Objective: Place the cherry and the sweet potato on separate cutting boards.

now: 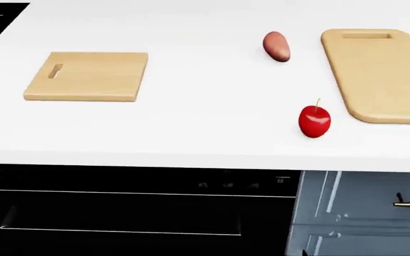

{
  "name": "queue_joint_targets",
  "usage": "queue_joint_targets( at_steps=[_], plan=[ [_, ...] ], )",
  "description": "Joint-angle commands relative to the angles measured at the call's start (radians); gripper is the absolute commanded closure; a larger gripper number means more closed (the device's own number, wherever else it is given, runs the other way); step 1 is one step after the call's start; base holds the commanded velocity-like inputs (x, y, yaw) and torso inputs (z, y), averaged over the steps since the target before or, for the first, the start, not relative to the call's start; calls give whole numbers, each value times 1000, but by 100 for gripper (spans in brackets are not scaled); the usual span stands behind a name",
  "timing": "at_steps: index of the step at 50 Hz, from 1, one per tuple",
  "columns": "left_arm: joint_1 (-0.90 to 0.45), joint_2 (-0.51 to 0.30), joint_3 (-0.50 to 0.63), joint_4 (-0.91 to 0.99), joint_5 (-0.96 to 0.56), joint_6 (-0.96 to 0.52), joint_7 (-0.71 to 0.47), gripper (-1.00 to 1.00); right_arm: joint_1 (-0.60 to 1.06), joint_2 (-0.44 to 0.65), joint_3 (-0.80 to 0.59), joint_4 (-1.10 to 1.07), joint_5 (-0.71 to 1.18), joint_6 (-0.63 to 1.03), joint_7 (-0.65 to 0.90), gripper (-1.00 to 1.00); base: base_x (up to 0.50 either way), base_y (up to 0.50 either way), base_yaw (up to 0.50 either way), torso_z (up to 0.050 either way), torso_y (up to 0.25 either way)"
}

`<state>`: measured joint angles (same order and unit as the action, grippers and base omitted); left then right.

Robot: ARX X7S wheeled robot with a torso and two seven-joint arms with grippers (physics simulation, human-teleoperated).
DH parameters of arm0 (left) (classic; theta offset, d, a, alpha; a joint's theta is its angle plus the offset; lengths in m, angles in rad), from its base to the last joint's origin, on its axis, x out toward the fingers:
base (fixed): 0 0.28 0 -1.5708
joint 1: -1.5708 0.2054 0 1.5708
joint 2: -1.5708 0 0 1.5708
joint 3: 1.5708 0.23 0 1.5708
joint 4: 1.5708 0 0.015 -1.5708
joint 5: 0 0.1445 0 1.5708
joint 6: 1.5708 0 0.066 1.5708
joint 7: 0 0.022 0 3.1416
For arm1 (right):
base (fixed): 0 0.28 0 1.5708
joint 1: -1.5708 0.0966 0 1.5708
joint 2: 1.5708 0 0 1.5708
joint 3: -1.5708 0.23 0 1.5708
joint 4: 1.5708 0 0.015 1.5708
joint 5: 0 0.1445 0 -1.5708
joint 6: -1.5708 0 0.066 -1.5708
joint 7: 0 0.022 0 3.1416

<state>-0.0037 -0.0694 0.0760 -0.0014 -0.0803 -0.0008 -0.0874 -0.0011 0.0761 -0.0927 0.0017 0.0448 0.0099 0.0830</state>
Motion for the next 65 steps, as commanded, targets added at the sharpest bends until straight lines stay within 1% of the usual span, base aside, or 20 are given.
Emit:
queue_joint_targets(
  at_steps=[1, 11, 12, 18, 27, 28, 36, 49, 62, 64, 65],
  plan=[
    [-2, -13, 12, 1, -19, 5, -21, -100, 1, 15, -20, 0, 14, -1, 12, -100, 0, -500, 0, 0, 0],
    [-9, -22, 19, -10, -32, -5, -39, -100, 2, 25, -33, 2, 23, -12, 27, -100, 20, -394, 0, 0, 0],
    [-11, -26, 26, -12, -12, -14, -50, -100, 2, 26, -35, 1, 26, -12, 27, -100, 31, -230, 0, 0, 0],
    [-12, -32, 41, -13, -9, -17, -59, -100, 2, 33, -43, -1, 31, -16, 32, -100, 3, -15, 0, 0, 0],
    [0, -50, 59, 3, 8, 35, -70, -100, 5, 41, -55, 0, 33, -11, 43, -100, 0, 0, 0, 0, 0],
    [7, -52, 59, 11, -16, 54, -51, -100, 5, 42, -56, 0, 34, -10, 44, -100, 0, 0, 0, 30, 0],
    [2, -60, 73, 14, -28, 56, -43, -100, 7, 47, -63, 2, 36, -10, 53, -100, 0, 0, 0, 50, 0],
    [2, -66, 76, 16, -39, 66, -63, -100, 12, 56, -77, 7, 43, -4, 64, -100, 0, 0, 0, 50, 0],
    [6, -85, 101, 18, -41, 74, -52, -100, 15, 64, -88, 7, 54, -7, 71, -100, 0, 0, 0, 50, 0],
    [8, -82, 91, 27, -68, 78, -49, -100, 15, 65, -91, 6, 55, -8, 71, -100, 0, 0, 0, 50, 0],
    [22, -69, 63, 63, -117, 86, -57, -100, 15, 67, -90, 0, 58, -5, 71, -100, 0, 0, 0, 0, 0]
  ],
)
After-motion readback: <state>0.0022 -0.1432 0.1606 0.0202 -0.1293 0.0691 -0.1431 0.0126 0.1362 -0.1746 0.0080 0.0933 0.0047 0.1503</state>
